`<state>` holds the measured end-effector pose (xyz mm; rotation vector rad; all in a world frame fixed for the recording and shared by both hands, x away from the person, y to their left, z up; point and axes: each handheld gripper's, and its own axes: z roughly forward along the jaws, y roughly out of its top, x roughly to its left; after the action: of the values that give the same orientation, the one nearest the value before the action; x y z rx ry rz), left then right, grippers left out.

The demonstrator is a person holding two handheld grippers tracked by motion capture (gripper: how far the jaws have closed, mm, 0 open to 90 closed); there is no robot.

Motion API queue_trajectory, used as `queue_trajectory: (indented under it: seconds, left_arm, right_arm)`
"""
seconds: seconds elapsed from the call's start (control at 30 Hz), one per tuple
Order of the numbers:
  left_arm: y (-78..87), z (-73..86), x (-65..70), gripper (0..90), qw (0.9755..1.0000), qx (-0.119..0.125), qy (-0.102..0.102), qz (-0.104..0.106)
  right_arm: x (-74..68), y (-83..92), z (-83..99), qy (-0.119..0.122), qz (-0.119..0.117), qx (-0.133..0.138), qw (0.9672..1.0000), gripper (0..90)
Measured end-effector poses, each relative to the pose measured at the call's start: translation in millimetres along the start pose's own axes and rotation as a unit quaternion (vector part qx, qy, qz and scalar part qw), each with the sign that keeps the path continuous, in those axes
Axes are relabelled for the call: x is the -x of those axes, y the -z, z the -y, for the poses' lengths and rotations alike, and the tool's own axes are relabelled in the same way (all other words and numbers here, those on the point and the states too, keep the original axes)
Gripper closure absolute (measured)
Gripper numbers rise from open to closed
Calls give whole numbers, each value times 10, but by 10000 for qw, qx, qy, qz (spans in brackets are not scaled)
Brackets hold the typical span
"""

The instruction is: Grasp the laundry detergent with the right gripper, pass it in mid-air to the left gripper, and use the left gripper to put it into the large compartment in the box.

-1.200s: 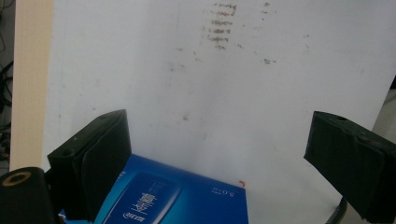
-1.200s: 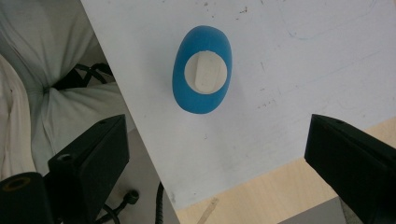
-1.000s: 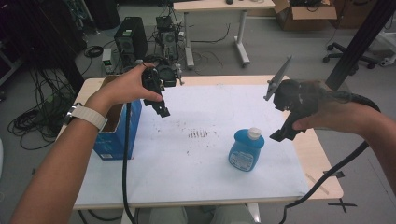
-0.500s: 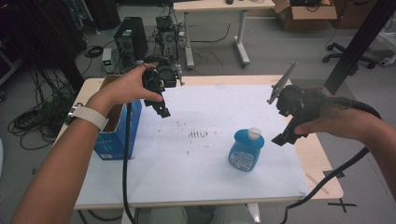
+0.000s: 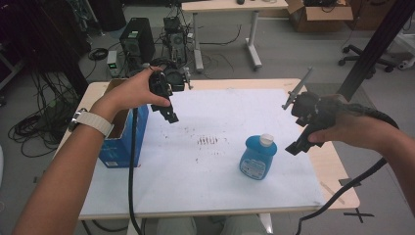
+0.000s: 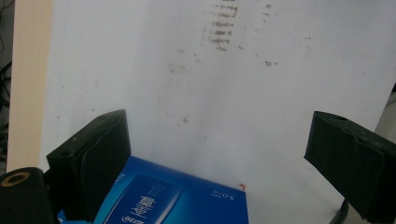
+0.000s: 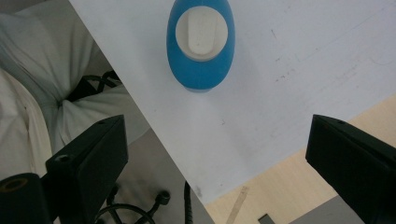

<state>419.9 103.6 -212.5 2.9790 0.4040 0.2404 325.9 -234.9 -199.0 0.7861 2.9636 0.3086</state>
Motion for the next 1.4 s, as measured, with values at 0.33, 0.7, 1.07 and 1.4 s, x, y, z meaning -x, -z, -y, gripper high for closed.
queue_trajectory:
  seconds: [0.33,0.7,1.07,1.4]
  left_arm:
    - [-9,-10,11,71,10000,6,-10,-7]
    - [-14,-20,12,72,10000,11,-10,-2]
    - [-19,-13,5,72,10000,8,3,-11]
    - [-25,-14,2,72,10000,13,-8,-21]
  right_arm:
    - [-9,-102,29,-187,-60,-98,9998,45]
    - [-1,-231,106,-345,-165,0,9993,54]
    - [1,-364,152,-384,-233,7,9990,55]
    - [-31,-474,165,-332,-221,107,9991,53]
